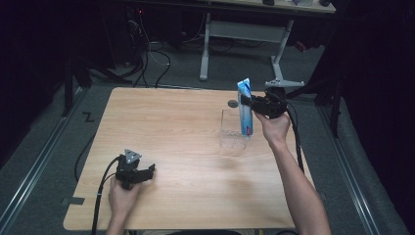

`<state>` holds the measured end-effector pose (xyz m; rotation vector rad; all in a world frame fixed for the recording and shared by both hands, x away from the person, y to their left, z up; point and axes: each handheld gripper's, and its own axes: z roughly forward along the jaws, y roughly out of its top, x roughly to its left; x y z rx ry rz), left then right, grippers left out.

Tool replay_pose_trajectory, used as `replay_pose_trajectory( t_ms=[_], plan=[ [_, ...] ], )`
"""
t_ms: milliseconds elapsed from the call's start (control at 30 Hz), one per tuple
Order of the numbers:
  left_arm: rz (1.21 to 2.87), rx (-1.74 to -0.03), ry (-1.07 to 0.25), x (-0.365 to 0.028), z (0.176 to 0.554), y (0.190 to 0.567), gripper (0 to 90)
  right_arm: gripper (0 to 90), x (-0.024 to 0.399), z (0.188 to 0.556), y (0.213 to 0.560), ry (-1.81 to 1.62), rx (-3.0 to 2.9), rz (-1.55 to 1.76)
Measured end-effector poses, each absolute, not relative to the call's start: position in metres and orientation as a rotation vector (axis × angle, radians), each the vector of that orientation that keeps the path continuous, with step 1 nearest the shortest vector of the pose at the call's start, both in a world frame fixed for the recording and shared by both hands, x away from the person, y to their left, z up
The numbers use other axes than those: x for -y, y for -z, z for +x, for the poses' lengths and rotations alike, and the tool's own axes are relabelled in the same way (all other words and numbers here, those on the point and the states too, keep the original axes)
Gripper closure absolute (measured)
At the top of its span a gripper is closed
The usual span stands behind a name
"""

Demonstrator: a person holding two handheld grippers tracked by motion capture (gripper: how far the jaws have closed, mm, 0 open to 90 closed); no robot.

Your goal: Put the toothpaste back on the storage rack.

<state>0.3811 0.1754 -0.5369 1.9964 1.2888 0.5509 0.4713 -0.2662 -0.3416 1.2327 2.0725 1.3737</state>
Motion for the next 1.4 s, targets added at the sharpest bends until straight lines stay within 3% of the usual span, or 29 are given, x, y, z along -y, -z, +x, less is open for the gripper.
replay_pose_trajectory(
  t_ms=[1400],
  plan=[
    [1.998, -1.288, -0.551, -0.175, 0.381, 0.537, 23.9, 74.0, 0.258, 0.502, 0.377, -1.261, -2.008, 1.345]
  ],
)
